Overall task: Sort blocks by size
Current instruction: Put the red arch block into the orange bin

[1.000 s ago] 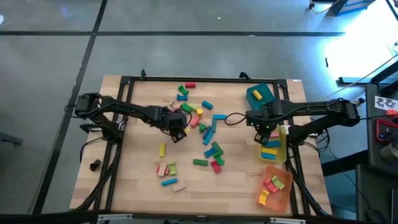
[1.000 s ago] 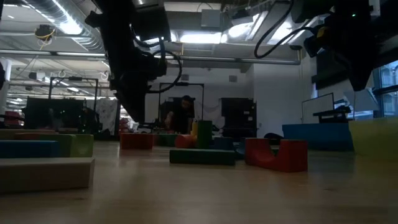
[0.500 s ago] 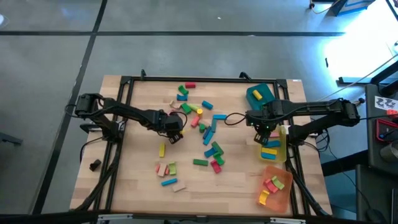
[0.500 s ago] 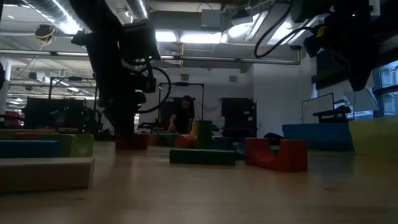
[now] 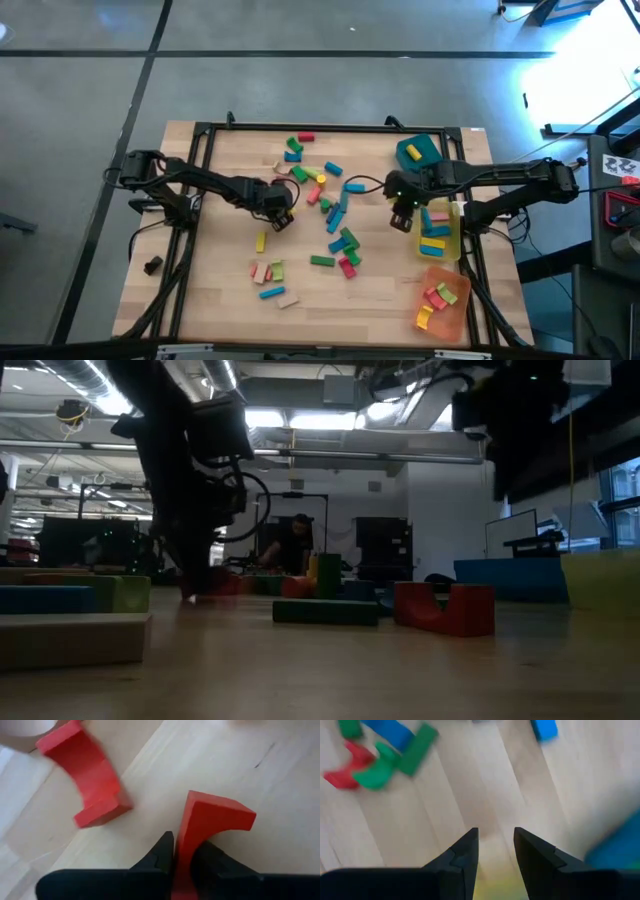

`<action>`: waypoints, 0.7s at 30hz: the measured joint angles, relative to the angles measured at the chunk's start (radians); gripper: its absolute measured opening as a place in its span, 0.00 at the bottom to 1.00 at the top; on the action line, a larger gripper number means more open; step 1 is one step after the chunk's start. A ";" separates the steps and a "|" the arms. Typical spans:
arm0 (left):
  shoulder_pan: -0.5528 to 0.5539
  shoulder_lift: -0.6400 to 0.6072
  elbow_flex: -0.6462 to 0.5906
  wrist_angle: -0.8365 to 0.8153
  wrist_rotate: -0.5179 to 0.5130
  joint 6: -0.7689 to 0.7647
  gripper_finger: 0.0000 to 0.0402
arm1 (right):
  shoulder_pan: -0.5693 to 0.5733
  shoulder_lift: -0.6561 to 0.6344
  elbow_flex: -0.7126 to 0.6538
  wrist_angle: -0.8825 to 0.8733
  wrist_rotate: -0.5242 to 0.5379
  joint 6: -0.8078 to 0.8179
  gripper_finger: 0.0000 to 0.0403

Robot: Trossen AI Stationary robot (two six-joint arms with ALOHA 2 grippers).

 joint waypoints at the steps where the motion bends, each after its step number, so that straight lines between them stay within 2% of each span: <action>1: 0.000 -0.002 0.004 0.002 0.018 0.002 0.07 | 0.000 0.000 0.000 0.030 0.000 -0.015 0.31; 5: -0.002 -0.033 0.033 0.018 0.084 0.020 0.06 | 0.000 0.000 0.000 0.144 -0.001 -0.084 0.31; 9: -0.014 -0.066 0.062 0.038 0.094 -0.001 0.07 | 0.000 0.000 0.000 0.270 -0.017 -0.076 0.31; 13: -0.034 -0.096 0.068 0.214 0.093 0.047 0.06 | 0.000 0.002 0.000 0.389 -0.019 -0.036 0.31; 18: -0.056 -0.089 0.068 0.472 0.059 0.177 0.06 | 0.000 0.003 0.000 0.494 -0.019 -0.024 0.31; 21: -0.063 -0.088 0.068 0.562 0.033 0.214 0.07 | 0.000 0.003 0.000 0.534 -0.019 -0.023 0.31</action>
